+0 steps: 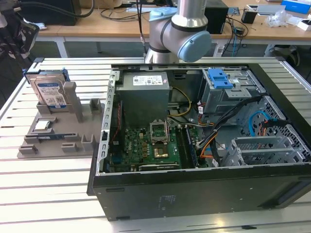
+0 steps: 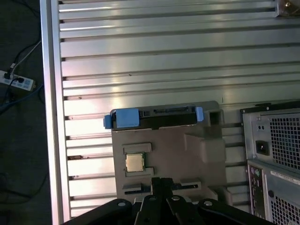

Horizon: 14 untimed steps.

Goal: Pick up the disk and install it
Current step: 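Reach for the disk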

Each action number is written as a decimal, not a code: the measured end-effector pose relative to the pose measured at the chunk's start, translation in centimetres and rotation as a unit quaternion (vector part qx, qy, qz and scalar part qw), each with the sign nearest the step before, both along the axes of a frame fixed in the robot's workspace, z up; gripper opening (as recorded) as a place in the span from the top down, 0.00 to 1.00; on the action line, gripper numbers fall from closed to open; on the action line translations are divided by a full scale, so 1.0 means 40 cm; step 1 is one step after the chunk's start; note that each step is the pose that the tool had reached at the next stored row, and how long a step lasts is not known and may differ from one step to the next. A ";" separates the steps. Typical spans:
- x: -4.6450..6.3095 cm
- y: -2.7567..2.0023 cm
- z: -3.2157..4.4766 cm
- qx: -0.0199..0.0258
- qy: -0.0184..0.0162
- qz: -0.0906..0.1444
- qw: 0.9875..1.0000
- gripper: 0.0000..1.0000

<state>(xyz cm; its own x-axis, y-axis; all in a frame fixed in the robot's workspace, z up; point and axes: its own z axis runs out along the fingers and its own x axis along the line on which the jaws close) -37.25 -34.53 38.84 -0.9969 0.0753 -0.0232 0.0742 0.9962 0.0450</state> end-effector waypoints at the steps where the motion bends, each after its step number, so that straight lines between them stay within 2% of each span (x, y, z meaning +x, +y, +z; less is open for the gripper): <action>1: -0.005 0.006 -0.001 0.000 0.000 0.000 1.000 0.90; 5: -0.025 0.029 -0.004 0.000 0.000 0.000 1.000 0.90; 8: -0.048 0.063 -0.009 0.000 0.000 0.000 1.000 0.90; 10: -0.050 0.070 -0.011 0.000 0.000 0.000 1.000 0.90; 14: -0.050 0.071 -0.011 0.000 0.000 0.000 1.000 0.90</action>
<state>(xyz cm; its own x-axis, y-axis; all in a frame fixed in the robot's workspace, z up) -39.26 -31.71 38.39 -0.9969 0.0753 -0.0233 0.0742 0.9962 0.0448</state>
